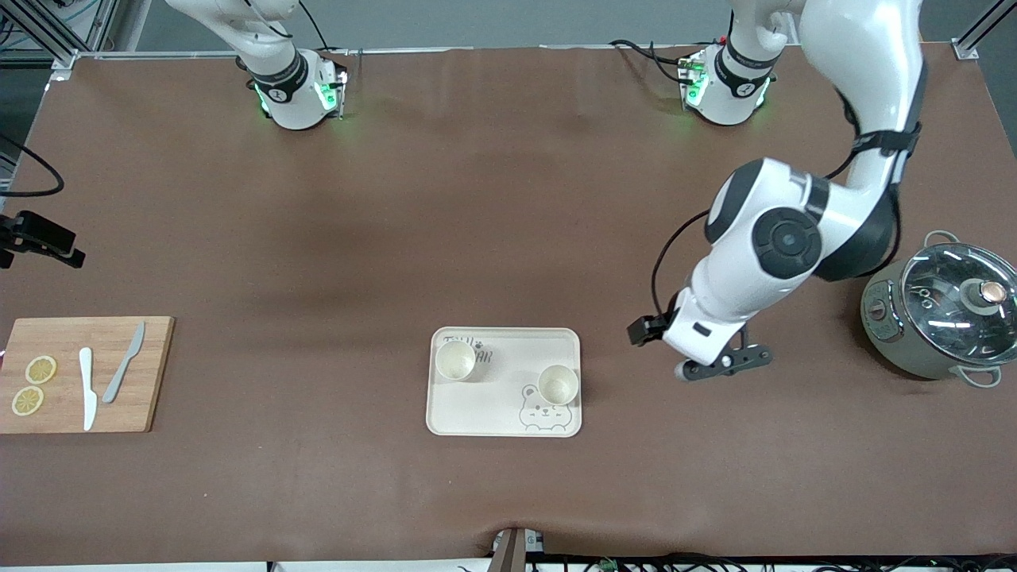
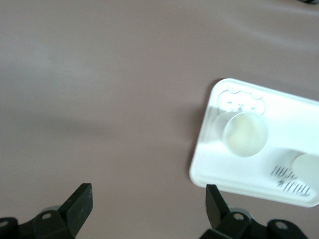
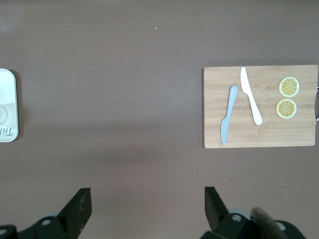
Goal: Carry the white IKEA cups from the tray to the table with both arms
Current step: 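Reach the left gripper down to the white cup on the tray, then grasp the cup with the left gripper while the right gripper reaches the other cup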
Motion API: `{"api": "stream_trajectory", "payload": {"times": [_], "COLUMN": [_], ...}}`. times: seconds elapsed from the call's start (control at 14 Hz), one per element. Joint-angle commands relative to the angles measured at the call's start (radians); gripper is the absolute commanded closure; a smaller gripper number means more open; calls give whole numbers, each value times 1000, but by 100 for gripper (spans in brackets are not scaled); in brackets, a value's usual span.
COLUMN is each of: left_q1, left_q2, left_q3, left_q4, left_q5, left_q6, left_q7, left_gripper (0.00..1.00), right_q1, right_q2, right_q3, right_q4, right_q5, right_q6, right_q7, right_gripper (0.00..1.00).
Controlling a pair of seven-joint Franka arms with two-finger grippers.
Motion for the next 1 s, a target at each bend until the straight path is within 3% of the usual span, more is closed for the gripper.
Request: {"api": "stream_trajectory", "payload": {"times": [0.0, 0.21, 0.29, 0.43, 0.5, 0.71, 0.86, 0.93], "left_q1": [-48, -80, -89, -105, -108, -118, -128, -128], "left_q2": [127, 198, 222, 273, 291, 327, 342, 348], "left_q3": [12, 12, 12, 14, 12, 14, 14, 14], "left_q4": [137, 137, 137, 135, 132, 132, 132, 131], "left_q5": [15, 14, 14, 15, 15, 18, 18, 18], "left_q6": [60, 223, 267, 334, 345, 367, 386, 388], "left_q7": [-75, -90, -118, -127, -126, -122, -127, -126], "left_gripper": [0, 0, 13, 19, 28, 35, 56, 74], "right_q1": [3, 3, 3, 6, 11, 39, 59, 72], "right_q2": [5, 44, 50, 82, 96, 145, 195, 227], "right_q3": [4, 4, 4, 6, 6, 4, 6, 4], "right_q4": [14, 14, 14, 14, 14, 12, 12, 12], "right_q5": [7, 4, 6, 7, 7, 6, 6, 6], "right_q6": [1, 36, 66, 131, 148, 224, 270, 293], "right_q7": [-12, -14, -16, -16, -17, -17, -16, -16], "right_gripper": [0, 0, 0, 0, 0, 0, 0, 0]}}
